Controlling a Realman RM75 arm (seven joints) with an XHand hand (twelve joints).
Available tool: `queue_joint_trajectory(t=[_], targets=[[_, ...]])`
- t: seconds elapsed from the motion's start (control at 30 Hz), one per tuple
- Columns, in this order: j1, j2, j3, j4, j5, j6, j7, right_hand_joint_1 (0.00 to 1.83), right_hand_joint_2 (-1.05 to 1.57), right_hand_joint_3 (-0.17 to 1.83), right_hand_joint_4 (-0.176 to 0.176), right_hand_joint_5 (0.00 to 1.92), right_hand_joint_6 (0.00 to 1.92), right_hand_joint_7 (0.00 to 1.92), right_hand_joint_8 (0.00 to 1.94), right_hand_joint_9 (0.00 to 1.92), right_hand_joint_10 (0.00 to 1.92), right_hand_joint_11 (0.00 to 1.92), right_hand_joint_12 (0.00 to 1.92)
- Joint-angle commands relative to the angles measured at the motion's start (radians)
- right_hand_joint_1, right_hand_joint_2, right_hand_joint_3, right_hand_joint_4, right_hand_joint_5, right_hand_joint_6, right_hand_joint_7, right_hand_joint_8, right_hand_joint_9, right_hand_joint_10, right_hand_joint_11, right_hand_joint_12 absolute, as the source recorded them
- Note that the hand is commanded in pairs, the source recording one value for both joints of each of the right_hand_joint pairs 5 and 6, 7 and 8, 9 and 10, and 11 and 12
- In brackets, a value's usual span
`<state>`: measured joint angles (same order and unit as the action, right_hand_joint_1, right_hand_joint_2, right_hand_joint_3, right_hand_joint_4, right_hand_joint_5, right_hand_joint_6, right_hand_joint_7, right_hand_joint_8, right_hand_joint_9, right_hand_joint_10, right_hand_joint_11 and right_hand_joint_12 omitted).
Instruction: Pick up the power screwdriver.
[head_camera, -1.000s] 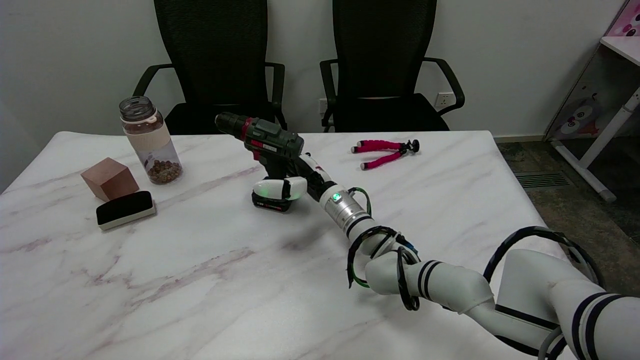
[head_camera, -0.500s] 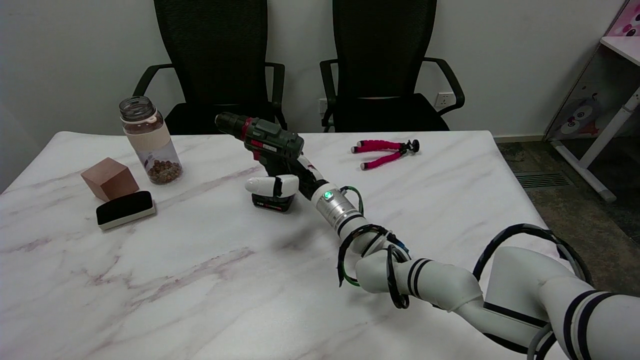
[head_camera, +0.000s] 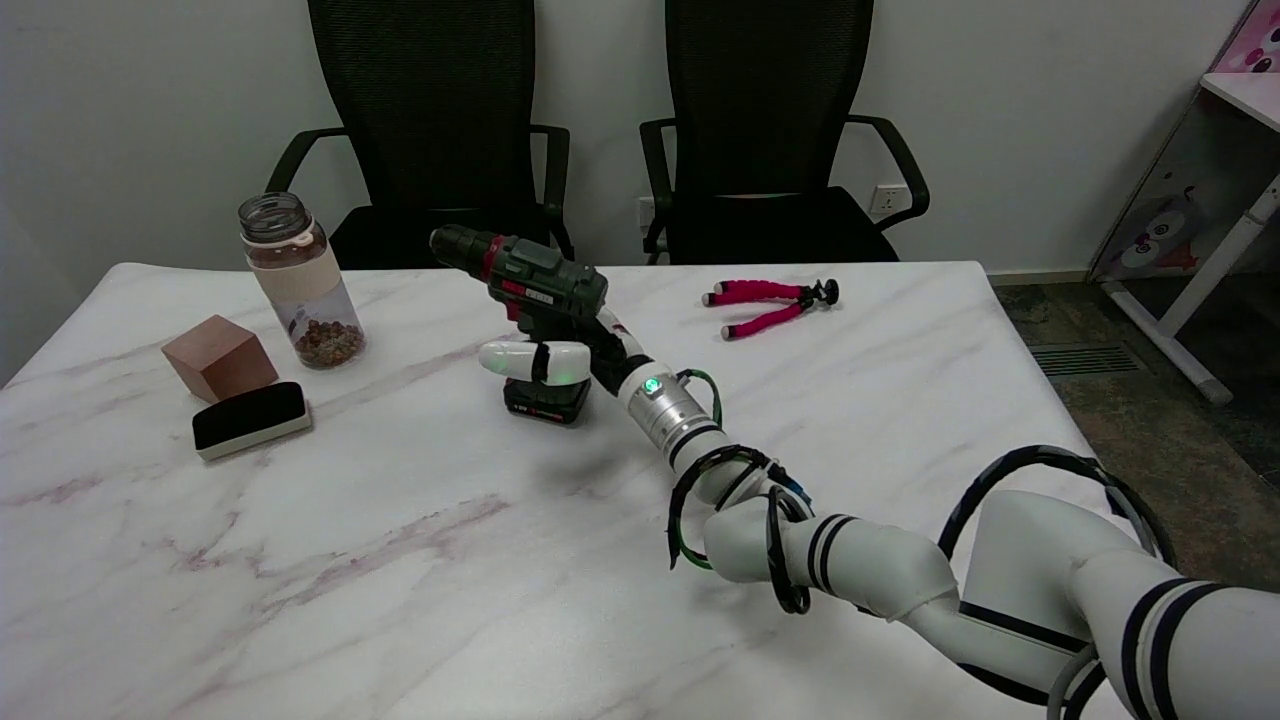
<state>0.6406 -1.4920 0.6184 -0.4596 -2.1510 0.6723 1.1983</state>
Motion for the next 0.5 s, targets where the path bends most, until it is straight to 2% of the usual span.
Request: queue_joint_trajectory(t=[0.03,0.2,0.33,0.5], targets=[[0.002,-0.002,0.003,-0.007,0.046,0.024,0.0,0.92,0.11,0.6,-0.066,0.0,0.0,0.0,0.0,0.56,0.56,0.81,0.81],[0.001,0.001,0.003,-0.007,0.046,0.026,0.0,0.94,0.21,0.64,-0.071,0.0,0.0,0.0,0.0,0.68,0.68,0.91,0.91],[0.001,0.003,0.003,-0.007,0.046,0.026,0.008,0.96,0.26,0.67,-0.077,0.0,0.0,0.0,0.0,0.82,0.82,1.09,1.09],[0.001,0.008,0.004,-0.007,0.046,0.026,0.009,0.97,0.28,0.74,-0.08,0.0,0.0,0.0,0.0,0.95,0.95,1.14,1.14]])
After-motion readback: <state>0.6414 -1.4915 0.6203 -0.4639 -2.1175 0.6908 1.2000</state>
